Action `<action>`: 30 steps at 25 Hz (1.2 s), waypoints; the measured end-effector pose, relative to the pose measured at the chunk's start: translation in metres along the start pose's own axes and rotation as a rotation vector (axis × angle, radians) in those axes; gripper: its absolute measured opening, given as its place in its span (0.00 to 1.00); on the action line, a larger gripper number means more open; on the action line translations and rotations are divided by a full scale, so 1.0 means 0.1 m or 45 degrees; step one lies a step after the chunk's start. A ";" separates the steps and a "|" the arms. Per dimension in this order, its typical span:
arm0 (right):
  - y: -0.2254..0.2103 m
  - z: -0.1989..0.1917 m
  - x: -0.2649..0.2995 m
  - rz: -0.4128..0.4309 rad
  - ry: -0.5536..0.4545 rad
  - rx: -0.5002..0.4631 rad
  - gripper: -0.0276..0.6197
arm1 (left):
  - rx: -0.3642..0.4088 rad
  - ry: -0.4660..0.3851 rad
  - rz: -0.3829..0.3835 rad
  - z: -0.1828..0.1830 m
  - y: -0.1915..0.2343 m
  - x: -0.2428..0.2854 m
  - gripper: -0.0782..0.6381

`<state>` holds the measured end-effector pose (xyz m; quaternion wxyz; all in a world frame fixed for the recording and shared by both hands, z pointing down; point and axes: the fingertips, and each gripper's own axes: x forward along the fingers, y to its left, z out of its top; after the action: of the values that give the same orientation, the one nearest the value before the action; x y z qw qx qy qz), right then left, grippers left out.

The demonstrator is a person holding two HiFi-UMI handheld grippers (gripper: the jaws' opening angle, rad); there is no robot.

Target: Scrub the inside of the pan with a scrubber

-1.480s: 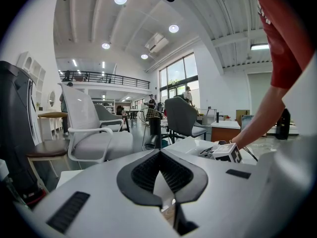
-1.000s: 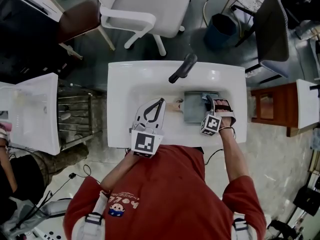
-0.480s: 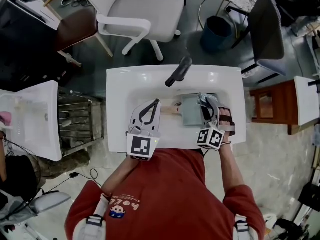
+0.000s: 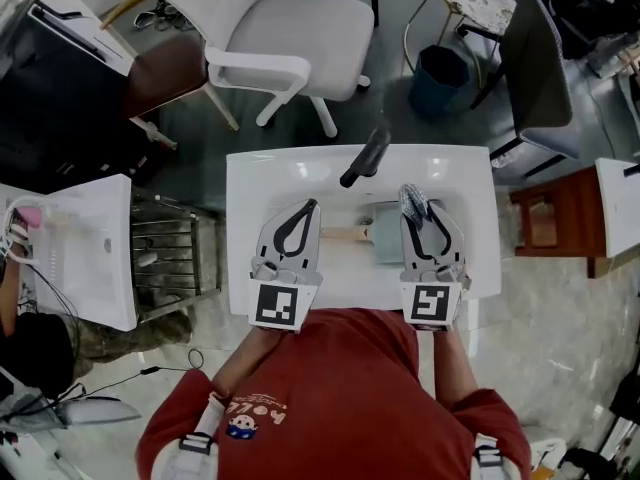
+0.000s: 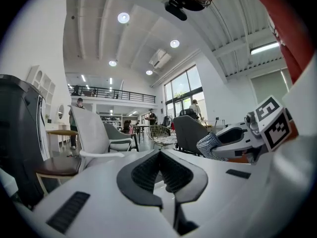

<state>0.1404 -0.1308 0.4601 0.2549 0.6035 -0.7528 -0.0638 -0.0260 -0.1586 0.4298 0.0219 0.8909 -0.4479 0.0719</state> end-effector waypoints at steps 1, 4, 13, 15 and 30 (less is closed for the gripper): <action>-0.04 0.11 -0.01 -0.009 -0.037 0.060 0.29 | 0.003 -0.015 0.004 0.07 0.02 -0.01 0.13; -0.16 0.38 -0.05 -0.038 -0.141 0.203 0.29 | 0.031 -0.058 0.024 0.27 0.08 -0.03 0.13; -0.56 0.96 -0.34 -0.167 -0.441 0.296 0.30 | 0.134 -0.219 0.089 0.71 0.29 -0.16 0.13; -0.63 0.99 -0.38 -0.208 -0.485 0.295 0.30 | 0.125 -0.220 0.108 0.71 0.29 -0.18 0.13; -0.71 1.02 -0.30 -0.258 -0.515 0.342 0.30 | 0.048 -0.177 0.147 0.66 0.44 -0.22 0.13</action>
<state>0.1601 -0.1425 0.3343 0.0093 0.6793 -0.7259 -0.1079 -0.0669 -0.1737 0.3602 -0.0303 0.8666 -0.4976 0.0193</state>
